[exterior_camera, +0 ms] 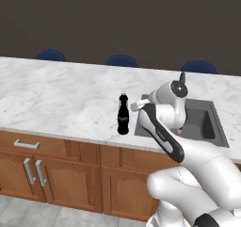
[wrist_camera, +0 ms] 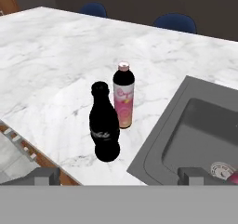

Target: Place the large bottle from the dining counter next to the other large bottle outside the sink, and place the small bottle from the dining counter next to the other small bottle inside the sink.

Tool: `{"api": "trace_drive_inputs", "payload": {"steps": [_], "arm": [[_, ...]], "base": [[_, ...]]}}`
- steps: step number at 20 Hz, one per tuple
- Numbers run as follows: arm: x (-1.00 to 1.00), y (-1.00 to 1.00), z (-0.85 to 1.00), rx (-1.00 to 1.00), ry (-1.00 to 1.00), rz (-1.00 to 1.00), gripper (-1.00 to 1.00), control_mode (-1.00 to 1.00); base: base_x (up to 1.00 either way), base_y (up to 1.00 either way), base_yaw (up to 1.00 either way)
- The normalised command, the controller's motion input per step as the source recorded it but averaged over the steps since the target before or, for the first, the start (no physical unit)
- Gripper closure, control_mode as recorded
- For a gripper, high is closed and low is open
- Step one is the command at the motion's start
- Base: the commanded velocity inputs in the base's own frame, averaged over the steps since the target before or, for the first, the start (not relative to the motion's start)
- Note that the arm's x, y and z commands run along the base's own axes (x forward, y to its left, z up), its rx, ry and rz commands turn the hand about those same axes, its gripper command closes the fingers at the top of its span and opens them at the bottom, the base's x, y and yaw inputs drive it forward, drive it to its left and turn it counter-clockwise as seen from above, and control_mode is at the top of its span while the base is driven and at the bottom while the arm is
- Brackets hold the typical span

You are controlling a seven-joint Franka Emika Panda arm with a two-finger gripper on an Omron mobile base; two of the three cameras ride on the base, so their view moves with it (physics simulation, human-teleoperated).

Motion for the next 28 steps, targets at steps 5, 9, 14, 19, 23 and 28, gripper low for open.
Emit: {"api": "trace_drive_inputs", "payload": {"steps": [5,9,14,19,23,28], "arm": [[-0.17,-0.19,-0.08,-0.03,0.00,0.00,-1.00,-1.00],[-0.15,-0.09,-0.11,-0.07,0.01,0.00,-1.00,-1.00],[-0.16,-0.10,-0.04,-0.07,0.00,0.00,-1.00,-1.00],[-0.07,-0.26,0.00,-0.03,0.00,0.00,-1.00,-1.00],[0.00,-0.24,-0.01,0.00,0.00,-0.01,-1.00,-1.00],[-0.04,-0.04,-0.10,0.00,0.00,-0.02,-1.00,-1.00]], "base": [[0.00,0.00,0.00],[0.00,0.00,0.00],[0.00,0.00,0.00],[0.00,0.00,0.00],[0.00,0.00,0.00],[0.00,0.00,0.00]]}}
